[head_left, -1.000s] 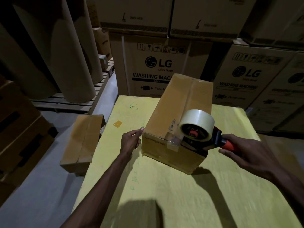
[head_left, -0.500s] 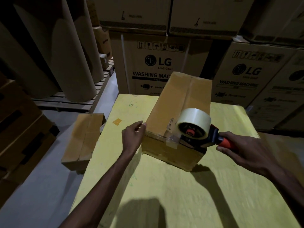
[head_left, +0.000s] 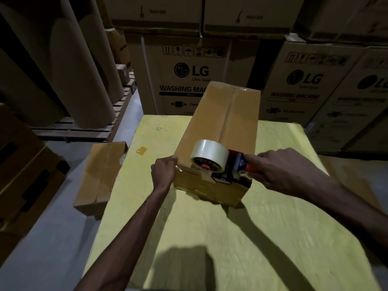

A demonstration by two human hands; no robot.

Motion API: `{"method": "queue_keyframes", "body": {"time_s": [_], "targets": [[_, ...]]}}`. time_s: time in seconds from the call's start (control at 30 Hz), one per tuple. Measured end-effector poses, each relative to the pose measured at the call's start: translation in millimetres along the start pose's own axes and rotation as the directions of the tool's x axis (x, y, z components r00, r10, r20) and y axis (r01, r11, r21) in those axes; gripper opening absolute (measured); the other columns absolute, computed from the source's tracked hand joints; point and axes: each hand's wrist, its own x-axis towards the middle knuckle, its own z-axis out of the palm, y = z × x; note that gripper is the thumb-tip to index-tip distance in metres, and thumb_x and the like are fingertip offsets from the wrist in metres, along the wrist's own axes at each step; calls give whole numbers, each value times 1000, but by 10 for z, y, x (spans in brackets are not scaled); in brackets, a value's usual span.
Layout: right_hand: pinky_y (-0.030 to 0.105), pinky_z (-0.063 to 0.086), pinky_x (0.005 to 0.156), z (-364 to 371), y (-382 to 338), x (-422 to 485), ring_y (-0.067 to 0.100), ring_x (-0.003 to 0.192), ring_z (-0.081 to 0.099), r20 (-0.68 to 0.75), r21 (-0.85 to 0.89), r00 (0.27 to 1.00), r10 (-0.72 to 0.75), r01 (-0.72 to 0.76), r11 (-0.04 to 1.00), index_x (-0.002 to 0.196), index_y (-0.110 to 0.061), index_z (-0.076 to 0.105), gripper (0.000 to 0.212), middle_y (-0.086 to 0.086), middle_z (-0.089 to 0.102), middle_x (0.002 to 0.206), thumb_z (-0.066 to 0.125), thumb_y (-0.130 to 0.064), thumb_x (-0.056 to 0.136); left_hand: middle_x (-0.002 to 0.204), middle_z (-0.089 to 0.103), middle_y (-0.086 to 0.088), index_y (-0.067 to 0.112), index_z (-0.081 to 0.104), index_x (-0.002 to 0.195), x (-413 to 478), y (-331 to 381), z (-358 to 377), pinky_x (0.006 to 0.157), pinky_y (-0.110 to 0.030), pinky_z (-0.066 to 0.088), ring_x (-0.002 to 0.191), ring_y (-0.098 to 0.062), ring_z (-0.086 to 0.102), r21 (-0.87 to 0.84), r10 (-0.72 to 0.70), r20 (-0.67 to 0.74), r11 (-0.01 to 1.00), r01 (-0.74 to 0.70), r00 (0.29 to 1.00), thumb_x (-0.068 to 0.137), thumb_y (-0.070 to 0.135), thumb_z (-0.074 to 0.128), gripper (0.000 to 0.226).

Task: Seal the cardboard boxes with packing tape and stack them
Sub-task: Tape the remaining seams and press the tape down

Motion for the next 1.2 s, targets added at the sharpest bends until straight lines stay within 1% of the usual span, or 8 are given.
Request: {"method": "queue_keyframes", "body": {"time_s": [0.17,0.4,0.57,0.77,0.87,0.93,1.03,1.2], "targets": [[29,46,56,-221,-59,183,16,66,58,43,-81,999,-28,31,996,135,-27,51,38,0,66,96,46,-49,104,65,61,-8,20,56,51,-22,-2,7,76,-41,38,84,-32,52,-31,-62,-15,998,61,998,93,29,57,43],[25,42,55,-160,47,4,14,67,57,64,-68,998,-22,27,997,145,-31,43,47,-4,69,106,45,-52,104,89,63,-30,10,42,54,-70,92,3,79,-42,35,77,-42,35,28,-23,-4,999,23,1000,95,23,56,45],[17,24,50,-141,198,-340,7,71,50,159,-122,987,27,-8,993,152,-39,31,51,-13,65,121,42,-55,104,96,71,-24,9,58,65,-14,45,-7,79,-40,38,91,-37,56,28,-39,5,999,39,999,96,30,58,37],[18,50,69,-40,417,-800,5,86,62,209,-102,968,136,-116,988,156,-44,24,58,-18,62,131,40,-59,102,88,71,-19,8,59,69,49,-68,27,76,-39,33,86,-38,57,94,56,6,994,-56,998,98,33,49,39],[20,46,64,69,314,-810,7,82,58,227,-133,960,164,-137,982,156,-42,21,56,-17,61,132,34,-59,104,114,72,-24,7,74,110,2,-186,155,90,-44,43,109,-44,61,150,126,-3,981,-124,992,109,34,42,41],[28,54,71,195,346,-840,11,86,65,186,-95,964,191,-176,980,153,-42,28,55,-16,64,126,36,-60,102,152,52,-21,6,43,155,-117,-248,248,115,-44,35,142,-41,45,238,220,-14,948,-210,975,113,36,37,53],[34,56,69,349,401,-908,14,83,66,161,-47,960,230,-225,973,148,-43,33,51,-16,66,117,37,-61,100,172,14,-6,13,22,164,-374,-305,383,129,-41,2,160,-28,7,421,528,91,748,-513,844,113,43,32,60],[31,49,63,348,405,-904,17,79,64,158,-13,968,197,-198,980,139,-41,32,42,-15,64,116,38,-60,102,173,7,-4,16,15,166,-636,-333,747,129,-47,3,161,-21,0,389,669,564,303,-870,485,106,65,30,79]]}}
